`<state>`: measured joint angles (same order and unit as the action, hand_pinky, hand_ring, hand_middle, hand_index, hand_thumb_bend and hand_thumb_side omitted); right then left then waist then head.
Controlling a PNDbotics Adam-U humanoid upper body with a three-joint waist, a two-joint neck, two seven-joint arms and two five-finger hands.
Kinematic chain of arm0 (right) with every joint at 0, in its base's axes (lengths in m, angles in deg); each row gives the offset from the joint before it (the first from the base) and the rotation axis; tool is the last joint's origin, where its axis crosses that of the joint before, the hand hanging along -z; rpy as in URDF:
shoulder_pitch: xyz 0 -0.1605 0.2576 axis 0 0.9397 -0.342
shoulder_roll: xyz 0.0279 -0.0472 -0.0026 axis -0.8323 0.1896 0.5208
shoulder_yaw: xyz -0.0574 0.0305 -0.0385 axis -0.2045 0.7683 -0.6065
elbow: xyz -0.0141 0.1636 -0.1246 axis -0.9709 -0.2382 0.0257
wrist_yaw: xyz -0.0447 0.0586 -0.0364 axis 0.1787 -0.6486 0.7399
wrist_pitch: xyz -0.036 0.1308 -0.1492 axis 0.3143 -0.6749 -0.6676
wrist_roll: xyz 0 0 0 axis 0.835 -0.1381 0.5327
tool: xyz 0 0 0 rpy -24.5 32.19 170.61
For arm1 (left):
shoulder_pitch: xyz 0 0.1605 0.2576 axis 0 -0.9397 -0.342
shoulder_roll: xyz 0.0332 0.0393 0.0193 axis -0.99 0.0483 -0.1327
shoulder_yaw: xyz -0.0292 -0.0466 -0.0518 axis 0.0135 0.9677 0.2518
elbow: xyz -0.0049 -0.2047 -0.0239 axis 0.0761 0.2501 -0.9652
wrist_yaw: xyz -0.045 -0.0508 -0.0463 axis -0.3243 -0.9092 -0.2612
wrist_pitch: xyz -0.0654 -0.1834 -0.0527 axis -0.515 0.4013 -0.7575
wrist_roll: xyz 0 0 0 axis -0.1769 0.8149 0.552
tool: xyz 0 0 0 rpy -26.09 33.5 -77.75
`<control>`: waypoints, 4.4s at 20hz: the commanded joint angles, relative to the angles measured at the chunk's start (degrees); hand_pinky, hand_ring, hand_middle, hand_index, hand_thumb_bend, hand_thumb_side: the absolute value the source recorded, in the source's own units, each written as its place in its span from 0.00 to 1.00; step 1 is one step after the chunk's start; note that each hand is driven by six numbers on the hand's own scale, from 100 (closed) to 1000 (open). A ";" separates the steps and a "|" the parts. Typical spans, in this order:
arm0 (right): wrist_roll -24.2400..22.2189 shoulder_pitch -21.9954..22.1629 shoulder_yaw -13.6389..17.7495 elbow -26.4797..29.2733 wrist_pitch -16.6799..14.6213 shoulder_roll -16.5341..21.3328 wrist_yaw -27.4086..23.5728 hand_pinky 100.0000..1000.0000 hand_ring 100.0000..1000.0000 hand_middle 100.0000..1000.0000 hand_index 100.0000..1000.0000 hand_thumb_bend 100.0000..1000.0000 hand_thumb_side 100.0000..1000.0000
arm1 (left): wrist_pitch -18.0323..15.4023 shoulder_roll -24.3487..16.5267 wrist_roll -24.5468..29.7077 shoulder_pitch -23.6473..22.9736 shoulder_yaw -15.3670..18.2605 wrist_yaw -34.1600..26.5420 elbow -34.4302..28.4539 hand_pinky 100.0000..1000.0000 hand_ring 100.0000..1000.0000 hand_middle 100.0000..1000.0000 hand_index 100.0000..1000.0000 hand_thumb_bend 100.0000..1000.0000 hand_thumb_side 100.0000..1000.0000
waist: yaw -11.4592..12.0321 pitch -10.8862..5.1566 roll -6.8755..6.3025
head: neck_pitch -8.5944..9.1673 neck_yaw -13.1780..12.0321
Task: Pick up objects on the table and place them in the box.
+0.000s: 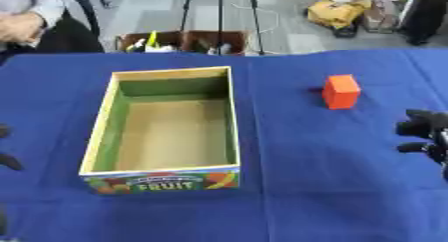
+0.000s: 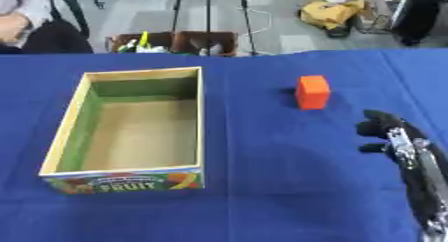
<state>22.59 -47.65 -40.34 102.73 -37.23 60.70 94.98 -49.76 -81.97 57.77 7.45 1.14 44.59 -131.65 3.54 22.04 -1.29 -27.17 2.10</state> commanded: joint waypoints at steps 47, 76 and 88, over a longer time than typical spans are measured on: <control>-30.60 -39.51 -12.14 -44.66 -21.51 34.36 33.21 0.70 0.87 0.82 0.90 0.26 0.45 | 0.81 -1.65 1.72 -1.24 -1.21 0.14 -1.15 0.17 0.56 0.45 0.39 0.00 0.81 | 3.48 -2.20 1.18 | -0.56 3.41; -39.46 -48.66 -12.82 -56.62 -22.44 29.07 42.22 0.61 0.81 0.92 1.00 0.40 0.44 | 0.82 -1.70 2.15 -0.80 -1.55 0.19 -1.15 0.17 0.55 0.45 0.39 0.00 0.80 | 5.66 -0.38 2.48 | 1.70 5.44; -37.72 -45.60 -13.77 -56.15 -23.10 31.43 42.97 0.56 0.77 0.89 0.98 0.31 0.46 | 0.69 -1.70 2.34 -0.33 -1.64 0.23 -1.15 0.17 0.55 0.46 0.39 0.00 0.80 | 6.24 0.75 2.70 | 2.66 6.52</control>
<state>-15.37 -92.52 -54.19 45.27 -60.02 89.36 138.48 -48.95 -82.55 59.99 6.61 -0.34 44.59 -131.65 9.77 23.96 1.46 -25.46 8.33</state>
